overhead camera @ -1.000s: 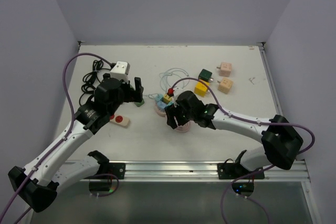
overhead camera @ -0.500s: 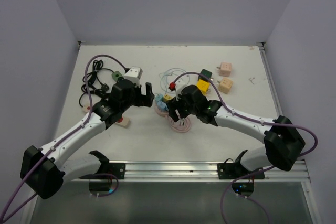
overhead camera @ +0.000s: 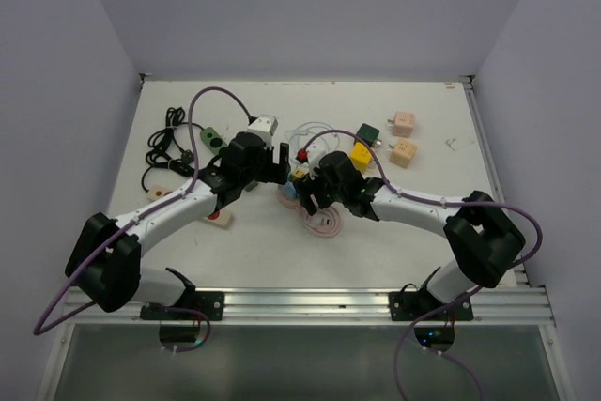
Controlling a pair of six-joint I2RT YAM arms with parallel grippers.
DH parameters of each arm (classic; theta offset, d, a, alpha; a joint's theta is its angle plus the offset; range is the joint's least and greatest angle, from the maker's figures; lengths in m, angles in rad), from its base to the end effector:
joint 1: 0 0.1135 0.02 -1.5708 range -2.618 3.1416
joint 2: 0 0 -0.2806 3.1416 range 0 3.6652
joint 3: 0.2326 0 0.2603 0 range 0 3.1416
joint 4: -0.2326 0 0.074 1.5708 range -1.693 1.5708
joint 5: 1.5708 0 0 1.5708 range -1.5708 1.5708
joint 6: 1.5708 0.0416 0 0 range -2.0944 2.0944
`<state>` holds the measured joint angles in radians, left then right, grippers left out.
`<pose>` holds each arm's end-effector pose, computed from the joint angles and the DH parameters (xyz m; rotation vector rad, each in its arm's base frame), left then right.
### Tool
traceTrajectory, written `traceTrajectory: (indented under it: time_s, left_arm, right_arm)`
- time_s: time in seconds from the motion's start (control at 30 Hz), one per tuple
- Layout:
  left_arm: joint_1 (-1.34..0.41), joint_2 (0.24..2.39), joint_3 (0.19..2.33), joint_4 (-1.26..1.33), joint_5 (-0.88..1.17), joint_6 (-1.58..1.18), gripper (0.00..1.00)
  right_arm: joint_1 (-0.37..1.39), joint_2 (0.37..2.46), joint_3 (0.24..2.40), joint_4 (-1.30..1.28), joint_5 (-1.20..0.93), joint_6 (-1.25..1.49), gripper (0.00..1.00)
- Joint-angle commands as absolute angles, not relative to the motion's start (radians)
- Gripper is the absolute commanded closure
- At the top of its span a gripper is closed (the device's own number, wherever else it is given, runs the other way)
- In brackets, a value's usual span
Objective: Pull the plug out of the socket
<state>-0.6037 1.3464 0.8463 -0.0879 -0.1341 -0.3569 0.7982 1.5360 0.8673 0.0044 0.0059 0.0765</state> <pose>0.2538 -0.1683 0.2543 0.1906 2.1732 -0.4093 0.2355 0.2413 0.2127 -0.8007 2.1312 0.4636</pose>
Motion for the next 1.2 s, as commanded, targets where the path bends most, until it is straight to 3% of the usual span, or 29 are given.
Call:
traceTrajectory:
  time_s: [0.0, 0.07, 0.4, 0.57, 1.0, 1.17]
  left_arm:
    - [-0.609, 1.394, 0.913, 0.018, -0.146, -0.311, 0.12]
    - [-0.611, 1.428, 0.926, 0.031, -0.138, -0.296, 0.12]
    - [-0.609, 1.505, 0.876, 0.112, -0.092, -0.267, 0.49]
    - [-0.609, 1.535, 0.847, 0.147, -0.063, -0.267, 0.51]
    - [-0.615, 1.588, 0.818, 0.152, -0.080, -0.245, 0.71]
    - [-0.633, 1.594, 0.799, 0.152, -0.109, -0.238, 0.75]
  right_arm:
    - [0.776, 1.555, 0.922, 0.064, -0.029, 0.060, 0.24]
    - [0.770, 1.569, 0.928, 0.077, -0.034, 0.060, 0.25]
    - [0.758, 1.601, 0.936, 0.097, -0.087, 0.064, 0.27]
    - [0.755, 1.611, 0.936, 0.106, -0.098, 0.071, 0.27]
    - [0.747, 1.658, 0.948, 0.120, -0.118, 0.081, 0.35]
    - [0.739, 1.664, 0.954, 0.118, -0.136, 0.094, 0.45]
